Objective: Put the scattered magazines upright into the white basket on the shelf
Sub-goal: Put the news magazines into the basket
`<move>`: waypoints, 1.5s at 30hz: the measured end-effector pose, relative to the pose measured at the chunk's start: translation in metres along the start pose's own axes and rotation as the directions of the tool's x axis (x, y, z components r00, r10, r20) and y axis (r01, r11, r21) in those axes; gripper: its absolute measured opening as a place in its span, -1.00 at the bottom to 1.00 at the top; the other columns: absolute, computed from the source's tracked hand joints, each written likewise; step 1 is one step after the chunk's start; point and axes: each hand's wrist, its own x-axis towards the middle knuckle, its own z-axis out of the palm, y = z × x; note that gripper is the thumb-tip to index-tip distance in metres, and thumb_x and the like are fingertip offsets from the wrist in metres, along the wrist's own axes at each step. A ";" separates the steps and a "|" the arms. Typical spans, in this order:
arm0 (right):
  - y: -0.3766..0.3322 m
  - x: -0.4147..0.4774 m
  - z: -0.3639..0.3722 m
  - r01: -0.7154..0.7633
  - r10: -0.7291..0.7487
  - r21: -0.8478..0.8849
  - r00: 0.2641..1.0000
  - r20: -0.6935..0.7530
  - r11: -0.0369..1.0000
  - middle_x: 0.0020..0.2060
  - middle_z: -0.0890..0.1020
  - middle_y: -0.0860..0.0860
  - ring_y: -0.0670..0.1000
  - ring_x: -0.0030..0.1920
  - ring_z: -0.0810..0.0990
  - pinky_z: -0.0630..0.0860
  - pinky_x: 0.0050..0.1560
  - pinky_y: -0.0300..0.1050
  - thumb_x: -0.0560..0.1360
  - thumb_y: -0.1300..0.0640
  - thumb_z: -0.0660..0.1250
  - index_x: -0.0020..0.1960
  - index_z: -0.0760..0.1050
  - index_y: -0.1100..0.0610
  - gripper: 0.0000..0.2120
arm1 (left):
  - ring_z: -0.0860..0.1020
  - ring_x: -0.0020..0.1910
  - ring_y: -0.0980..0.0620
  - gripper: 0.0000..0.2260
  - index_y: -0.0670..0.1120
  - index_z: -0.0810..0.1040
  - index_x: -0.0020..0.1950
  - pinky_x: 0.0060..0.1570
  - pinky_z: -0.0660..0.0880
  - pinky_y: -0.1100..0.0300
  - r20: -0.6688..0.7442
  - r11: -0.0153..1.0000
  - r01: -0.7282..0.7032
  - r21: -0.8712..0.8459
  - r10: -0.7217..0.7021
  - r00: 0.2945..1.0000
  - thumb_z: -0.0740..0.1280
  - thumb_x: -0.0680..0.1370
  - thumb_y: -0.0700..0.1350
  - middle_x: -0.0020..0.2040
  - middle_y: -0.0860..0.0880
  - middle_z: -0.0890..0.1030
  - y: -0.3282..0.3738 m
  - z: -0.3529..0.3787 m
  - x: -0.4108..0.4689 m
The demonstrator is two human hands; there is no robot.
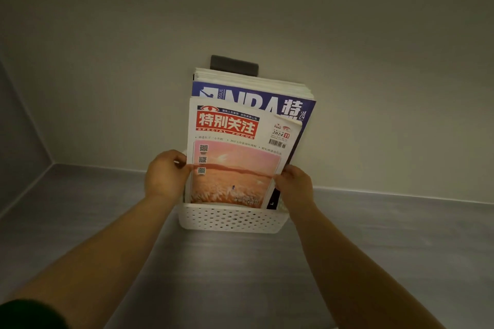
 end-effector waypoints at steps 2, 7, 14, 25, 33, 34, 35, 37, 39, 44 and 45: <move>-0.002 -0.001 0.002 -0.017 0.013 0.134 0.999 0.035 0.991 0.22 0.52 0.16 0.15 0.17 0.53 0.52 0.08 0.03 0.45 0.33 0.28 0.33 0.27 0.21 -0.53 | 0.47 -0.16 -0.06 -0.85 -0.21 0.48 -0.01 -0.12 0.39 0.12 -0.021 0.999 0.010 -0.041 -0.010 1.000 0.34 0.44 -0.22 0.00 -0.21 0.60 0.001 0.002 0.000; -0.003 -0.015 -0.001 -0.005 -0.009 0.089 0.986 0.165 0.996 0.13 0.40 0.02 -0.04 0.20 0.37 0.49 -0.21 -0.42 0.49 0.38 0.19 0.39 0.18 0.20 -0.50 | 0.48 -0.12 -0.09 -0.86 -0.20 0.47 -0.02 -0.11 0.37 0.14 0.014 1.000 -0.004 -0.031 0.004 1.000 0.32 0.45 -0.22 0.03 -0.23 0.58 0.004 -0.001 -0.007; 0.021 -0.053 -0.027 0.106 -0.105 -0.145 0.994 0.018 0.984 0.22 0.51 0.20 0.11 0.17 0.49 0.41 0.01 -0.18 0.50 0.40 0.09 0.24 0.40 0.27 -0.66 | 0.52 0.00 -0.14 -0.87 -0.19 0.52 0.00 -0.06 0.41 0.09 0.024 0.994 -0.088 -0.060 0.090 0.996 0.30 0.47 -0.21 0.09 -0.20 0.54 -0.006 -0.021 -0.075; 0.136 -0.154 -0.147 -0.085 0.127 -0.353 0.987 0.098 0.932 0.24 0.49 0.16 0.12 0.08 0.53 0.45 0.00 -0.12 0.52 0.25 0.15 0.32 0.33 0.17 -0.64 | 0.46 -0.04 -0.01 -0.71 0.13 0.44 -0.28 -0.13 0.28 0.30 0.463 0.970 -0.242 0.027 0.202 0.863 0.29 0.45 -0.28 -0.07 -0.06 0.58 -0.015 0.005 -0.267; 0.223 -0.249 -0.201 0.173 -0.028 -0.697 0.976 0.214 0.696 0.50 0.05 0.01 0.00 0.49 -0.03 -0.14 0.48 -0.09 0.51 -0.14 0.08 0.47 -0.08 0.07 -0.36 | 0.07 0.47 -0.02 -0.54 0.11 0.25 0.37 0.44 0.03 0.15 0.549 0.819 -0.298 0.491 -0.026 0.836 0.07 0.51 0.21 0.47 -0.03 0.21 -0.023 0.029 -0.367; 0.227 -0.255 -0.202 0.181 -0.047 -0.705 0.978 0.204 0.686 0.50 0.04 0.00 0.00 0.50 -0.04 -0.14 0.47 -0.09 0.51 -0.16 0.05 0.47 -0.08 0.07 -0.36 | 0.05 0.48 -0.03 -0.51 0.09 0.22 0.39 0.45 0.00 0.12 0.558 0.816 -0.287 0.501 -0.052 0.828 0.06 0.50 0.24 0.48 -0.04 0.19 -0.021 0.032 -0.377; 0.228 -0.259 -0.203 0.189 -0.062 -0.706 0.978 0.201 0.683 0.50 0.03 0.00 0.01 0.50 -0.04 -0.15 0.47 -0.09 0.52 -0.17 0.03 0.47 -0.06 0.07 -0.38 | 0.05 0.48 -0.04 -0.47 0.06 0.20 0.40 0.45 -0.01 0.10 0.557 0.817 -0.266 0.512 -0.080 0.827 0.06 0.49 0.26 0.48 -0.06 0.18 -0.019 0.035 -0.385; 0.228 -0.263 -0.206 0.216 -0.072 -0.703 0.971 0.229 0.677 0.51 0.00 0.02 0.04 0.50 -0.07 -0.17 0.46 -0.08 0.53 -0.14 0.02 0.42 0.13 0.05 -0.48 | 0.08 0.47 -0.06 -0.43 0.03 0.22 0.39 0.45 0.01 0.08 0.539 0.829 -0.206 0.521 -0.132 0.832 0.06 0.47 0.29 0.47 -0.08 0.22 -0.009 0.038 -0.393; 0.227 -0.264 -0.210 0.256 -0.069 -0.702 0.956 0.284 0.664 0.51 -0.04 0.03 0.08 0.50 -0.12 -0.18 0.46 -0.04 0.55 -0.10 0.02 0.25 0.37 0.01 -0.64 | 0.24 0.40 -0.09 -0.44 0.02 0.32 0.33 0.41 0.18 0.04 0.513 0.880 -0.142 0.454 -0.127 0.849 0.10 0.43 0.29 0.39 -0.10 0.36 0.006 0.036 -0.395; 0.224 -0.264 -0.214 0.167 -0.035 -0.577 0.972 0.233 0.799 0.51 0.01 0.00 0.05 0.50 -0.08 -0.09 0.48 -0.03 0.52 -0.09 0.13 0.44 0.11 0.04 -0.46 | 0.51 -0.15 0.29 -0.40 0.18 0.20 0.28 -0.29 0.49 0.49 0.661 0.988 0.134 -0.080 -0.048 0.749 0.34 0.41 -0.29 0.00 0.12 0.56 0.040 0.033 -0.411; 0.224 -0.264 -0.214 0.132 -0.019 -0.532 0.977 0.213 0.836 0.50 0.05 0.01 0.05 0.50 -0.05 -0.04 0.49 -0.01 0.51 -0.07 0.17 0.47 0.00 0.06 -0.38 | 0.49 -0.15 0.30 -0.34 0.22 0.14 0.30 -0.30 0.44 0.54 0.683 0.992 0.106 -0.074 -0.027 0.730 0.29 0.40 -0.35 -0.02 0.19 0.51 0.041 0.033 -0.414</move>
